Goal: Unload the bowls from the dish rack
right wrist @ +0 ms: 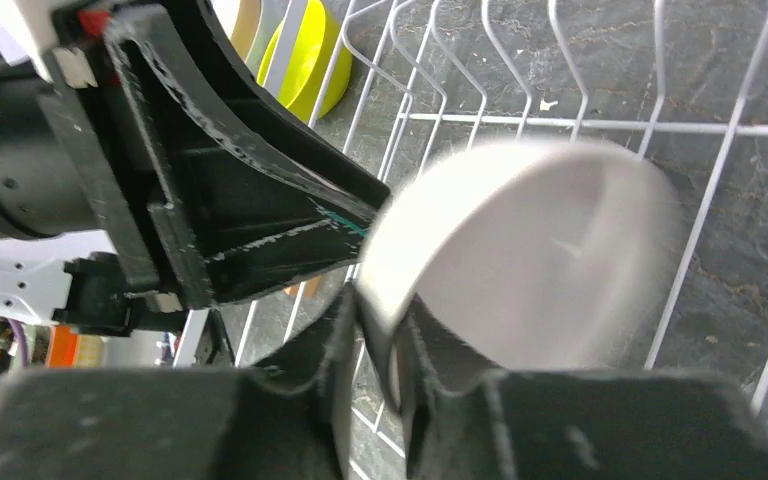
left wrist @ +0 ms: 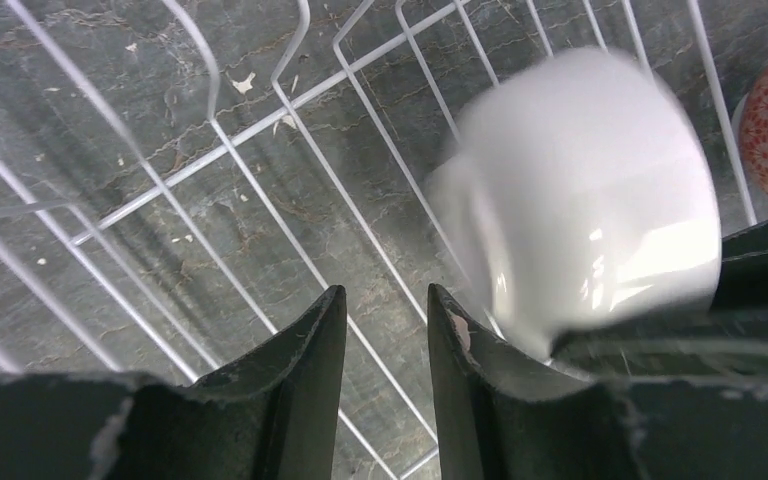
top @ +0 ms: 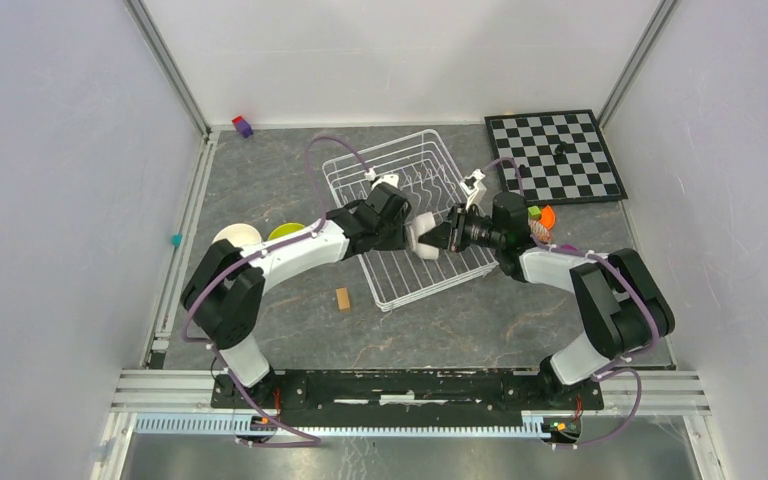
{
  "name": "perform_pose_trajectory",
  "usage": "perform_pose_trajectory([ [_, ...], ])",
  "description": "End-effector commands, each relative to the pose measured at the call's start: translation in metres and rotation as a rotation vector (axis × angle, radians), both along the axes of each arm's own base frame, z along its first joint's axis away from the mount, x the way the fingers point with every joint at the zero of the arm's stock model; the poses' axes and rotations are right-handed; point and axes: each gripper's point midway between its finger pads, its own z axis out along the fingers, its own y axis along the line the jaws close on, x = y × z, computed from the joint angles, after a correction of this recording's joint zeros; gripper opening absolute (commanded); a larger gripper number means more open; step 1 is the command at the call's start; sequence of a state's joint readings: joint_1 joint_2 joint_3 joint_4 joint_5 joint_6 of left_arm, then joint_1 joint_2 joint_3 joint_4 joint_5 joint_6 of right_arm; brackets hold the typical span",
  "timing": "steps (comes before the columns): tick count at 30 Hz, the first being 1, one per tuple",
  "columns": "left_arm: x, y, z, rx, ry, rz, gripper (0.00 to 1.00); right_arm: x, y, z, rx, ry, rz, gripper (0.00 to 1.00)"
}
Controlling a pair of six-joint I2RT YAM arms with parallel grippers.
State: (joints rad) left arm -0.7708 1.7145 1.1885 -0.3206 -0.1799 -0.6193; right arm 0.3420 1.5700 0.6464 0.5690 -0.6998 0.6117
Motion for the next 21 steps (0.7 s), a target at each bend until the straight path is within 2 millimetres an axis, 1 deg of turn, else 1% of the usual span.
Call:
perform_pose_trajectory([
  [1, 0.002, 0.008, 0.046, -0.007, -0.098, -0.019, 0.43, 0.005, 0.006, 0.019, 0.059, -0.062, 0.033, 0.17],
  [4, -0.001, 0.014, 0.069, -0.022, -0.139, -0.022, 0.45, 0.004, 0.01, 0.031, 0.068, -0.101, 0.07, 0.13],
  [7, -0.004, 0.023, 0.093, -0.03, -0.19, -0.021, 0.49, 0.007, 0.01, 0.043, 0.025, -0.16, 0.078, 0.09],
  [10, -0.006, 0.039, 0.115, -0.021, -0.248, 0.017, 0.54, 0.011, 0.008, 0.051, -0.054, -0.216, 0.066, 0.07],
  [11, -0.006, 0.046, 0.119, -0.01, -0.266, 0.034, 0.56, 0.011, 0.007, 0.05, -0.089, -0.222, 0.062, 0.06],
  [12, -0.007, 0.053, 0.127, -0.009, -0.289, 0.053, 0.58, 0.013, 0.009, 0.056, -0.128, -0.263, 0.059, 0.04],
  [15, -0.01, 0.072, 0.141, -0.002, -0.345, 0.111, 0.64, 0.01, 0.015, 0.064, -0.259, -0.338, 0.062, 0.02],
  [17, -0.011, 0.086, 0.151, -0.003, -0.389, 0.155, 0.69, 0.007, 0.023, 0.075, -0.313, -0.396, 0.062, 0.02],
  [20, -0.016, 0.105, 0.16, -0.004, -0.434, 0.215, 0.75, 0.002, 0.027, 0.091, -0.358, -0.472, 0.046, 0.02],
  [21, -0.018, 0.112, 0.161, 0.002, -0.443, 0.233, 0.77, -0.002, 0.03, 0.096, -0.361, -0.497, 0.05, 0.0],
])
